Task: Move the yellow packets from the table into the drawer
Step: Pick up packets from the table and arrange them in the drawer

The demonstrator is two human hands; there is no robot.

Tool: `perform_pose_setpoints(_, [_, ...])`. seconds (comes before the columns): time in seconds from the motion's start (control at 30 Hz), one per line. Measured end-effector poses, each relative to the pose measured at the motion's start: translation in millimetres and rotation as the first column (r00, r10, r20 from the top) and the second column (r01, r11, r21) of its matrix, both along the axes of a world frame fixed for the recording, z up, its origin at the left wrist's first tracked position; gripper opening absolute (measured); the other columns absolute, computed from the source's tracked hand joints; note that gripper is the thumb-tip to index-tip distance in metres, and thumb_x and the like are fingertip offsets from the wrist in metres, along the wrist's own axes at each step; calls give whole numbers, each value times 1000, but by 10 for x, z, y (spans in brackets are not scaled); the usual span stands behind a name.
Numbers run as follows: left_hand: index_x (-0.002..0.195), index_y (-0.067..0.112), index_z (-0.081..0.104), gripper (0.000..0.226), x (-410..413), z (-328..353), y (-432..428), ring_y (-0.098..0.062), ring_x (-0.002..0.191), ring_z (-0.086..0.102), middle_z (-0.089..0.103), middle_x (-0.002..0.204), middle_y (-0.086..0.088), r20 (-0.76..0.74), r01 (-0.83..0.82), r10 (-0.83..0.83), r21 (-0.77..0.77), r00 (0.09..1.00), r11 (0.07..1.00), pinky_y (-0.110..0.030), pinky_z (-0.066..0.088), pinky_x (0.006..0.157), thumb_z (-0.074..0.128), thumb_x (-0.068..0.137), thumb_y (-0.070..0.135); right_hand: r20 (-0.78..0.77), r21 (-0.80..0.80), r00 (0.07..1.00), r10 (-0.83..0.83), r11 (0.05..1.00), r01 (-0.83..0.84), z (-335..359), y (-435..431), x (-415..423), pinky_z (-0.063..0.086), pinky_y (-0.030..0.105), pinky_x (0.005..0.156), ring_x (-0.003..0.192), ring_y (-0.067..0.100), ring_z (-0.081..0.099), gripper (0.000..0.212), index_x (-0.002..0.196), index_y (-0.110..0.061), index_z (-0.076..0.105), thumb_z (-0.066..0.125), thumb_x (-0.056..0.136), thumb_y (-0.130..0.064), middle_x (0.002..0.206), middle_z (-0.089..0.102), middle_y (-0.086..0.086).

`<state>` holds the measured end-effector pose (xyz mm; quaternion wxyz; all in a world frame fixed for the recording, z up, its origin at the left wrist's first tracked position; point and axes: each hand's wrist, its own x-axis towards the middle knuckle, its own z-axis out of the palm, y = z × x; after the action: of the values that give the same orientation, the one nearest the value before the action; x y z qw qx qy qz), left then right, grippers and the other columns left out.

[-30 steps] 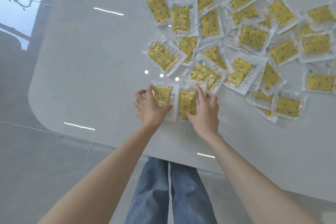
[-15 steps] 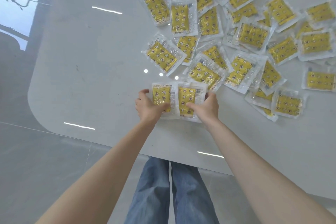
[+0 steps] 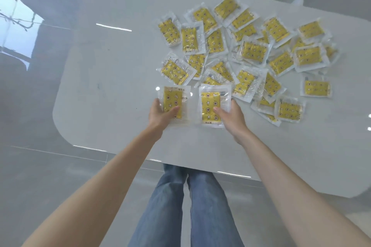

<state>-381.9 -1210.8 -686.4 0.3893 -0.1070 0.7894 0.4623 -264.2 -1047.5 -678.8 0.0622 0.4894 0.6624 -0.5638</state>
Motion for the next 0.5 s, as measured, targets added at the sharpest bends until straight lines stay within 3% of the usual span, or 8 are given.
perform_pose_setpoints(0.1, [95, 15, 49, 22, 64, 431, 7, -12, 77, 56, 58, 85, 4, 3, 43, -43, 77, 999, 996, -18, 44, 61, 69, 85, 17, -69, -40, 998, -10, 999, 7, 474, 75, 143, 41, 25, 87, 104, 8, 54, 36, 129, -14, 43, 54, 95, -17, 117, 54, -9])
perform_pose_setpoints(0.2, [108, 13, 54, 27, 207, 834, 59, -17, 82, 61, 64, 96, -3, 38, 82, -90, 159, 995, 984, -23, 49, 69, 68, 85, 15, -131, -87, 989, -68, 995, 57, 847, 151, 361, 37, 24, 89, 113, 8, 49, 40, 135, -13, 35, 50, 98, -16, 126, 47, -8])
perform_pose_setpoints(0.33, [111, 12, 59, 33, 424, 1264, 199, -21, 91, 64, 67, 102, -5, 44, 110, -120, 188, 992, 976, -32, 52, 83, 72, 82, 21, -163, -141, 978, -133, 984, 110, 1238, 228, 696, 34, 30, 102, 132, 12, 40, 56, 145, -13, 24, 52, 97, -21, 148, 33, -6])
perform_pose_setpoints(0.43, [121, 16, 57, 55, 627, 1529, 349, -22, 108, 63, 66, 117, -4, 47, 148, -160, 203, 986, 968, -40, 50, 97, 77, 75, 36, -180, -175, 966, -184, 973, 152, 1467, 309, 1009, 34, 41, 110, 134, 15, 40, 61, 147, -16, 24, 56, 95, -24, 150, 35, -3])
perform_pose_setpoints(0.5, [117, 20, 59, 41, 809, 1674, 467, -20, 104, 65, 69, 110, -1, 37, 190, -203, 228, 978, 955, -40, 50, 97, 74, 80, 30, -188, -183, 960, -205, 968, 171, 1576, 379, 1250, 34, 40, 111, 134, 14, 41, 64, 147, -15, 23, 57, 94, -26, 151, 35, -2])
